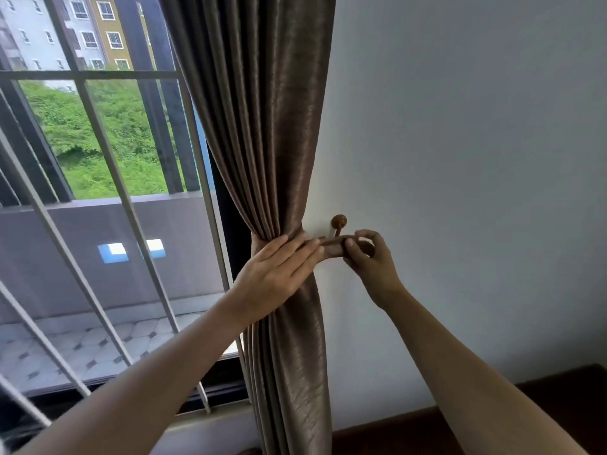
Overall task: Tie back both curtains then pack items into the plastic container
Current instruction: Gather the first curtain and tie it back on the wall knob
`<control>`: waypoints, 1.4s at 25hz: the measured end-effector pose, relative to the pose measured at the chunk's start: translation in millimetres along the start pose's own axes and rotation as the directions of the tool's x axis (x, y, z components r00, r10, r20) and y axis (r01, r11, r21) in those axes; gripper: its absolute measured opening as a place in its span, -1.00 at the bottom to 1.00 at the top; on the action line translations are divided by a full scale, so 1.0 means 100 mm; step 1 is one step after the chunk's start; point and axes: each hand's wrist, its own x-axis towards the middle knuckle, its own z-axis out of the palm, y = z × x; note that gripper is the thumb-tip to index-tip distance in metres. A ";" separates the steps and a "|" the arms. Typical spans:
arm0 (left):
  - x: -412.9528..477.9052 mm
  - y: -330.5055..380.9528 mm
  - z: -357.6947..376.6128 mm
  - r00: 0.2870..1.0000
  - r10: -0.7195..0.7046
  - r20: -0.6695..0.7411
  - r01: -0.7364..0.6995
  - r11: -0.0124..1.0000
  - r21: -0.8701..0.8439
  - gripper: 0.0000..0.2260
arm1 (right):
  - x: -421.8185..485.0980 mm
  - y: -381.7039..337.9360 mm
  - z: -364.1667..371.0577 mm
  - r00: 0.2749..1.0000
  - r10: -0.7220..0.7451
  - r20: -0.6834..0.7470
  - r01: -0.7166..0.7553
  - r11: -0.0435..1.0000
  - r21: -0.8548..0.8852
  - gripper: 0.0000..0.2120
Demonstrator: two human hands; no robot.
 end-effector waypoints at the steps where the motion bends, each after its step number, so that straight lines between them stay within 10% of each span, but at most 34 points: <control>1: -0.03 -0.06 0.01 0.999 0.039 0.024 -0.039 0.999 -0.004 -0.69 | 0.04 0.02 0.02 0.999 0.024 -0.038 -0.022 0.997 0.072 -0.79; 10: -0.12 -0.42 0.00 0.977 0.204 0.060 -0.196 0.973 -0.117 -0.66 | 0.11 0.12 0.17 0.979 0.124 -0.163 -0.115 0.991 0.064 -0.76; 24: -0.08 -0.32 0.01 0.986 0.163 0.036 -0.157 0.978 -0.134 -0.68 | 0.14 0.21 0.12 0.990 -0.109 -0.094 0.031 0.799 -0.601 -0.77; 31: -0.03 -0.24 0.06 0.985 0.172 0.028 -0.168 0.978 -0.126 -0.68 | 0.24 0.34 0.14 0.976 -0.076 -0.203 -0.011 0.918 -0.397 -0.75; 35: -0.03 -0.24 0.08 0.981 0.189 0.034 -0.184 0.976 -0.115 -0.67 | 0.43 0.26 0.09 0.950 -0.203 -0.239 0.006 0.772 -0.635 -0.72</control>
